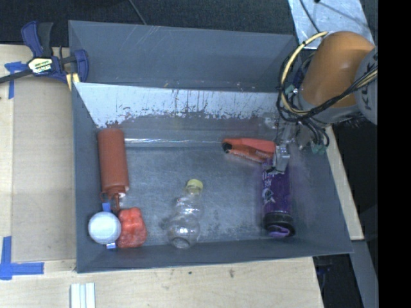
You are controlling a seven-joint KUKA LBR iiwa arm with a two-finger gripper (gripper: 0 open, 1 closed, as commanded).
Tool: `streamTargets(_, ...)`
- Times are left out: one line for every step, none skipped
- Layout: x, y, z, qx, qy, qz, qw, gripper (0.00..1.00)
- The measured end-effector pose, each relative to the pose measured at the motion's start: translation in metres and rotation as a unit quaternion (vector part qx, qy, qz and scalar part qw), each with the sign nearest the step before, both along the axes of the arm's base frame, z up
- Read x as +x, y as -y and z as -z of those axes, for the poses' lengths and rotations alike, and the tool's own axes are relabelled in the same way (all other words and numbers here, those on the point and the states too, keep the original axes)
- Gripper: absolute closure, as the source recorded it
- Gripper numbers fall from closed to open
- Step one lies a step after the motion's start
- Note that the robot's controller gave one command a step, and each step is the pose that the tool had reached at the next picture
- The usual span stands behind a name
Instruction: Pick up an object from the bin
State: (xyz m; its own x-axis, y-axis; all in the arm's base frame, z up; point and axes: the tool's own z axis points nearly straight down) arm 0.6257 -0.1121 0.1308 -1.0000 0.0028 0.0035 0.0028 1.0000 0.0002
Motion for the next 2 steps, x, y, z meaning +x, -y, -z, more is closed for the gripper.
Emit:
streamTargets(0.001,0.0,-0.005,0.0,0.0035,-0.001,1.0,0.0)
streamTargets(0.001,0.009,0.035,0.002,0.0045,0.153,0.9882,0.0)
